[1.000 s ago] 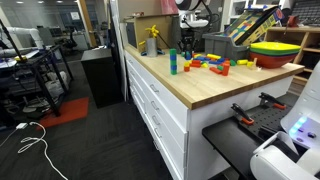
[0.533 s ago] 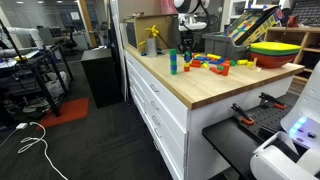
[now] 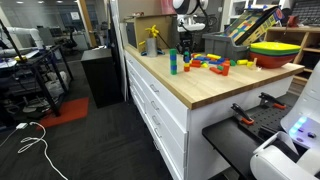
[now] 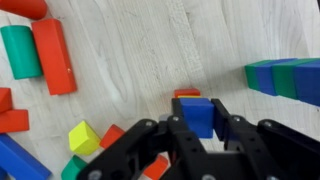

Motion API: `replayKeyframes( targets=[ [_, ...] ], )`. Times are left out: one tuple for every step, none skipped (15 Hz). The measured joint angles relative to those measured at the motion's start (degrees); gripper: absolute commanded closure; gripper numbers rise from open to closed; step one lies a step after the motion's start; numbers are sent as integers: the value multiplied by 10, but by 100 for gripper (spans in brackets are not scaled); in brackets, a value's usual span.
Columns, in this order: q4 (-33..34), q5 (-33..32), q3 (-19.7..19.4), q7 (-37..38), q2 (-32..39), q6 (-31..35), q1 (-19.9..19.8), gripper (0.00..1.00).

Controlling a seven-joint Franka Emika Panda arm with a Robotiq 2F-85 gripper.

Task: Put the blue block on top of the yellow block

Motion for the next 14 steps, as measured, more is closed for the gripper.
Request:
replayKeyframes(
  targets=[
    [0, 0, 0, 1, 0, 0, 0, 92],
    [1, 0, 0, 2, 0, 0, 1, 92],
    [1, 0, 0, 2, 0, 0, 1, 92],
    [1, 0, -1, 2, 0, 0, 1, 92],
    [1, 0, -1, 2, 0, 0, 1, 51],
    [1, 0, -1, 2, 0, 0, 1, 42],
    [1, 0, -1, 2, 1, 0, 1, 37],
    [1, 0, -2, 2, 1, 0, 1, 28],
    [1, 0, -3, 2, 1, 0, 1, 21],
    [1, 0, -4, 3, 1, 0, 1, 15],
    [1, 0, -5, 3, 1, 0, 1, 6],
    [1, 0, -6, 3, 1, 0, 1, 1],
    [2, 0, -7, 3, 1, 0, 1, 0],
    [3, 0, -7, 3, 1, 0, 1, 0]
  ],
)
